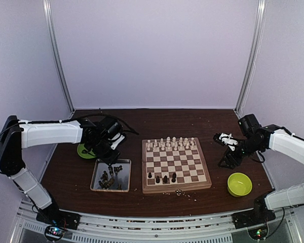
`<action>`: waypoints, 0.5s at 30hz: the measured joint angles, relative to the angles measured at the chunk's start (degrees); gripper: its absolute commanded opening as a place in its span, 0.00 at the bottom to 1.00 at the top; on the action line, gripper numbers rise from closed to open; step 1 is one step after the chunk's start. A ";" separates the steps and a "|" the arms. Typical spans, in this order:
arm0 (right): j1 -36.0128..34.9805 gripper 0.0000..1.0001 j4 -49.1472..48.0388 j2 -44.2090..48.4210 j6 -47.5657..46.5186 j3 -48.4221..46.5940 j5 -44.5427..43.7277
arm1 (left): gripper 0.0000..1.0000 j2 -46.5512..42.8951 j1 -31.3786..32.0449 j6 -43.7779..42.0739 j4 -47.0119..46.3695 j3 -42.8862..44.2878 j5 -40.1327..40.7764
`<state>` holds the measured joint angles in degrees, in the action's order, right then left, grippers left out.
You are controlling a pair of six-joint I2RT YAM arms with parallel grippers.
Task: Set up the chess pieces on the board
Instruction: Pick up the pawn from the storage box.
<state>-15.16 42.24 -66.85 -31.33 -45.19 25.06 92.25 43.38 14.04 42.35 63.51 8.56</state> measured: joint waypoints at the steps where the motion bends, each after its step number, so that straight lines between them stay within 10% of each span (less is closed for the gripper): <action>1: 0.00 0.69 0.00 0.00 -0.02 0.00 0.00 | 0.34 -0.15 0.00 0.33 0.11 -0.15 0.37; 15: -0.37 0.68 0.00 -0.39 -0.02 0.00 0.00 | 0.33 -14.01 -4.74 2.12 2.73 -11.15 -3.61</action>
<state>-15.53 42.24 -67.24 -31.35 -45.19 25.06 78.24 38.63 16.16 45.08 52.36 4.95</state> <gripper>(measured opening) 0.686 0.324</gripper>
